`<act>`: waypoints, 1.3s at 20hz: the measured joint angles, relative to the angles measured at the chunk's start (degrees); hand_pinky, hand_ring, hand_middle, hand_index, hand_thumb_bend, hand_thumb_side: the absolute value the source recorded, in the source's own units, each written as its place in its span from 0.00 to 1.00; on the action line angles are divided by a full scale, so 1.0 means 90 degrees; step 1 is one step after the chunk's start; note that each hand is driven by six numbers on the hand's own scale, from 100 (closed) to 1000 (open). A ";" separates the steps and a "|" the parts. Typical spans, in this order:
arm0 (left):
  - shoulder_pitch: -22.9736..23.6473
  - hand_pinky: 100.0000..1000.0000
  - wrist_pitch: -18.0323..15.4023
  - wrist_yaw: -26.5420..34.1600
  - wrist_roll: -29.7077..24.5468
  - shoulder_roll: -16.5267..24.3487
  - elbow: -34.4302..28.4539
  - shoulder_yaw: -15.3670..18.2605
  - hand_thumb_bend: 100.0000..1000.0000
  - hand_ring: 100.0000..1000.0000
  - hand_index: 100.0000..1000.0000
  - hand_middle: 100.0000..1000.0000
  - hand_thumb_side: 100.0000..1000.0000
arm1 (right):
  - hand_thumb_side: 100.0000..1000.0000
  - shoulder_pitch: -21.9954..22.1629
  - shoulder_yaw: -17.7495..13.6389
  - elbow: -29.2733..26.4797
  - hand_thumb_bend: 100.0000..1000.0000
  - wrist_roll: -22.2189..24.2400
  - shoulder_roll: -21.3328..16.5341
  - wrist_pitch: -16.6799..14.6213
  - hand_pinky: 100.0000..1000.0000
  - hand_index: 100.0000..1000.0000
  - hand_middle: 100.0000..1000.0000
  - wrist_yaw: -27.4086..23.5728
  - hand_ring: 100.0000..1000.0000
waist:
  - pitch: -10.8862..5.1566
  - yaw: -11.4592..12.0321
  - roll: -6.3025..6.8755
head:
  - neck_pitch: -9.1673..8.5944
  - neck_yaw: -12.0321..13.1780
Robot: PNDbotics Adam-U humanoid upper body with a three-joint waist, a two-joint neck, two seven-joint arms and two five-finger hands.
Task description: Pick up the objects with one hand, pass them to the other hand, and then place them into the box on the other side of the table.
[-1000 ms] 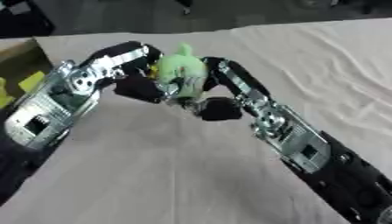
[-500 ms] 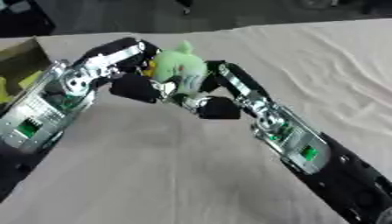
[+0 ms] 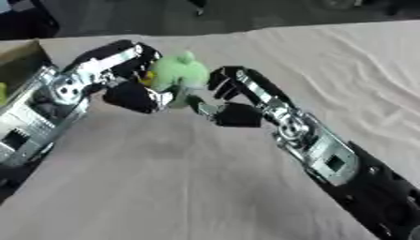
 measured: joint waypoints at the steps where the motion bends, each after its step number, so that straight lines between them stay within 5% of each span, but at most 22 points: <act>1: 0.0028 0.40 0.0001 0.0000 0.0031 0.0027 -0.0028 0.0031 0.00 0.39 0.34 0.18 0.00 | 0.43 0.0009 -0.0012 -0.0001 0.34 0.0023 -0.0009 0.0013 0.67 0.74 0.68 0.0002 0.65 | 0.0000 -0.0002 -0.0005 | 0.0000 0.0001; 6: 0.0205 0.37 0.0027 -0.0012 0.0239 0.0223 -0.0228 0.0305 0.00 0.39 0.33 0.17 0.00 | 0.40 0.0040 -0.0094 -0.0053 0.34 0.0081 -0.0146 0.0060 0.68 0.74 0.68 0.0003 0.65 | -0.0003 -0.0007 -0.0032 | 0.0000 0.0026; 17: 0.0671 0.34 0.0075 -0.0303 0.1266 0.0538 -0.0456 0.1506 0.00 0.37 0.33 0.16 0.00 | 0.34 0.0237 -0.0391 -0.0451 0.31 -0.0166 -0.0535 0.0252 0.67 0.72 0.66 -0.0067 0.64 | -0.0011 0.0022 -0.0075 | -0.0005 0.0110; 26: 0.1392 0.34 0.0252 -0.0459 0.2254 0.1072 0.0034 0.2516 0.00 0.38 0.33 0.16 0.00 | 0.31 0.0604 -0.1153 -0.0683 0.24 -0.1012 -0.0891 0.0216 0.66 0.71 0.65 -0.0123 0.63 | -0.0023 0.0055 -0.0070 | -0.0008 0.0984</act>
